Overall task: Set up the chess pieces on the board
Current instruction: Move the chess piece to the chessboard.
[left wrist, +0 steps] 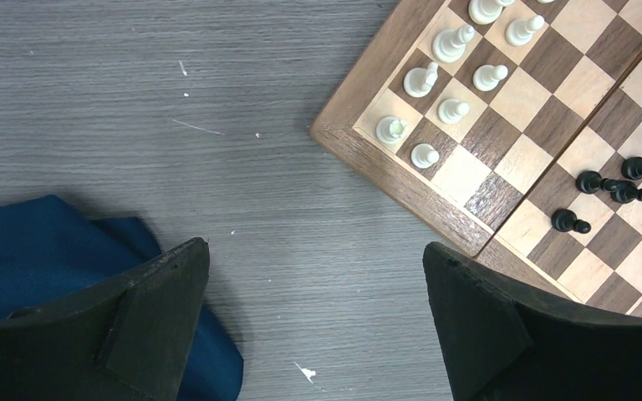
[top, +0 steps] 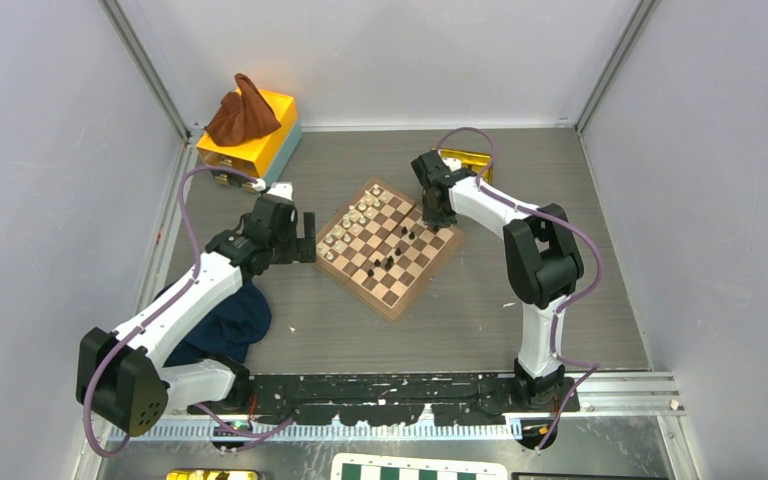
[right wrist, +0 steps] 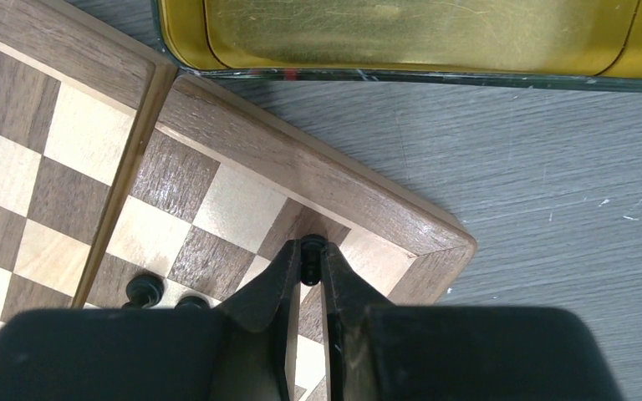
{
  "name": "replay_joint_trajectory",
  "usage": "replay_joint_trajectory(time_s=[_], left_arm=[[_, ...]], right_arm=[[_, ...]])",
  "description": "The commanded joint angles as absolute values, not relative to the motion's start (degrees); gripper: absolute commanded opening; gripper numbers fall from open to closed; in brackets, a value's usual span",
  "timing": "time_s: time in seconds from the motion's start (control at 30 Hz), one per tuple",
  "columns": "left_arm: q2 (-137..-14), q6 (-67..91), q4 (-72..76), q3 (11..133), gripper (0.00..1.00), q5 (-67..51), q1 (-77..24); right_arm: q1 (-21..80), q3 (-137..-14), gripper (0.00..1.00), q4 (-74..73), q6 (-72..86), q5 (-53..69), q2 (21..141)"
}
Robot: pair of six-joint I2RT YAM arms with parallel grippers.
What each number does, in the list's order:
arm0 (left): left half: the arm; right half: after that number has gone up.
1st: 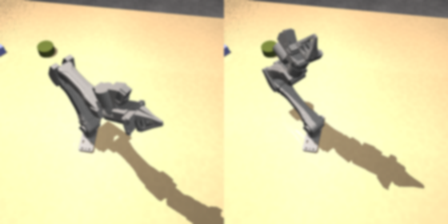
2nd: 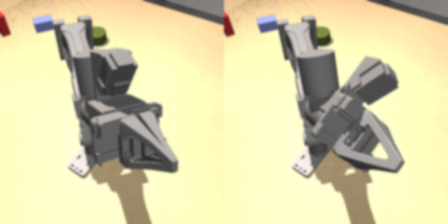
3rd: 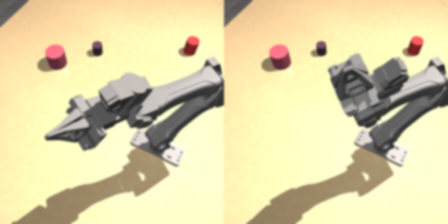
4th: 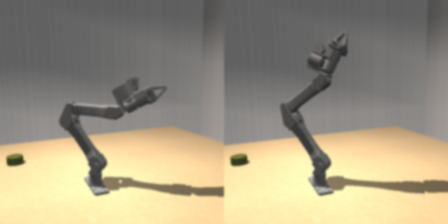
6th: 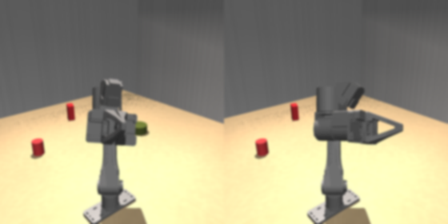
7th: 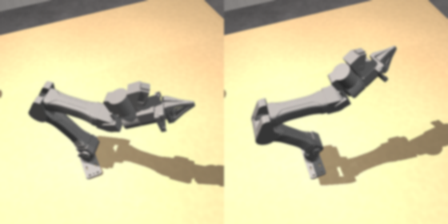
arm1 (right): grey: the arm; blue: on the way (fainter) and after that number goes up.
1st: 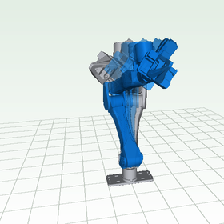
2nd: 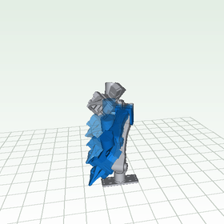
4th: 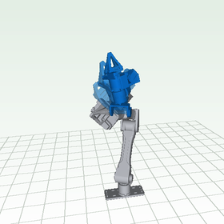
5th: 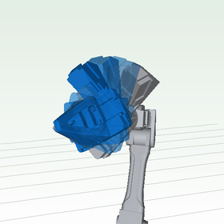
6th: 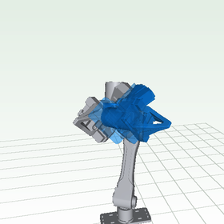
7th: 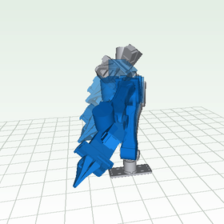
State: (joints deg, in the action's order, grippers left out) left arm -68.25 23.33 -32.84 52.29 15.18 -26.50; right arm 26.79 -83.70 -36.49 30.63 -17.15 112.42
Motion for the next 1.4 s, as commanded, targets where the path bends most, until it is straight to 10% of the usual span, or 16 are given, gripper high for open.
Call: replay_joint_trajectory(time_s=[0.0,0.33,0.7,1.37], left_arm=[[-68.09,23.2,-30.52,52.25,1.0,14.79,-26.19],[-68.23,23.38,-30.26,51.86,1.0,14.69,-26.19],[-69.0,23.38,-29.81,52.03,1.0,14.42,-26.19],[-69.81,23.38,-29.23,52.29,1.0,14.24,-26.19]], right_arm=[[26.67,-85.74,0.1,-36.83,31.98,-15.52,111.09],[26.71,-86.44,0.13,-37.42,31.86,-15.85,111.91],[26.7,-86.29,0.5,-36.74,30.1,-16.02,111.24],[28.62,-91.41,0.5,-40.38,26.05,-14.16,107.62]])
